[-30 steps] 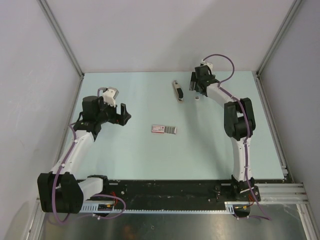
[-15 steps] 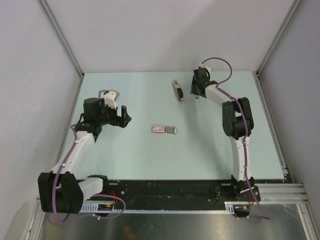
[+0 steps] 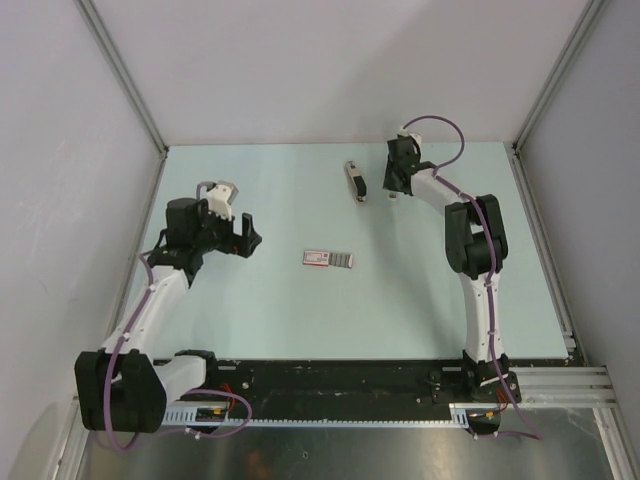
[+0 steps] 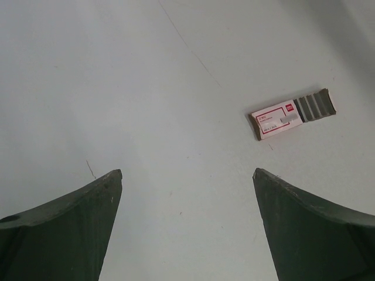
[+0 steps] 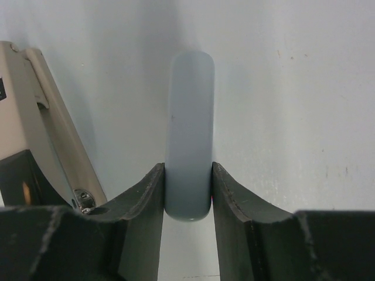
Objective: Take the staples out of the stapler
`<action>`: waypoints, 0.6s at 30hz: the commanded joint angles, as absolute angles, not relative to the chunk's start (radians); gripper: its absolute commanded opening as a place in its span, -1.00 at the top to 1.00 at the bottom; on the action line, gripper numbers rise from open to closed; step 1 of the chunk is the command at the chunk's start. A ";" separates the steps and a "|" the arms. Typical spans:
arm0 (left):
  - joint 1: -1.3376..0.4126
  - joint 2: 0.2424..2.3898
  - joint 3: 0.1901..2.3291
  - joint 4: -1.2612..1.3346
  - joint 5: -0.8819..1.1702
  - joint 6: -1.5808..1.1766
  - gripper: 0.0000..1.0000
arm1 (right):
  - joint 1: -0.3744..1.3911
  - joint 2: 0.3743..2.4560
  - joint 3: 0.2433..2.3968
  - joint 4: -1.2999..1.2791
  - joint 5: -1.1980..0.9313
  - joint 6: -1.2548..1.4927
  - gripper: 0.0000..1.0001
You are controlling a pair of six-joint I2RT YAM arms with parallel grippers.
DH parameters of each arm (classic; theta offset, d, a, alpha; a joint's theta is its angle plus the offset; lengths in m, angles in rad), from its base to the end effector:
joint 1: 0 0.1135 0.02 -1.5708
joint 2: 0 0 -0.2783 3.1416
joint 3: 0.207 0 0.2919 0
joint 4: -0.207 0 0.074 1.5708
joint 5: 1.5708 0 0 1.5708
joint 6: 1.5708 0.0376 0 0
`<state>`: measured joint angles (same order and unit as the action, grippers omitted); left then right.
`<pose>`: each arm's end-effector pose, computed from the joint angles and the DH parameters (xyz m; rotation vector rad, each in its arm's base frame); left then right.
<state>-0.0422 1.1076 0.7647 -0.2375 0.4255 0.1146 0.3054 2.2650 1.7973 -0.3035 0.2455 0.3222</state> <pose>0.2745 -0.0271 0.2636 0.4100 2.0810 -0.4136 0.5362 0.1595 0.1752 0.1399 2.3092 0.0302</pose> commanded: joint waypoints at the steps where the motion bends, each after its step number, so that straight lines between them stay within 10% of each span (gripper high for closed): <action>1: -0.049 1.059 0.769 -0.259 0.462 0.132 -0.98 | 0.349 2.160 1.757 -0.308 0.228 0.331 0.99; 18: -0.042 0.893 0.776 -0.405 0.819 0.186 -0.99 | 0.814 1.605 1.398 -0.261 0.431 0.502 1.00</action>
<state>-0.0422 0.9398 0.7647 -0.3550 0.6754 0.1303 0.7200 1.6608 1.4132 -0.3023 0.3691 0.4282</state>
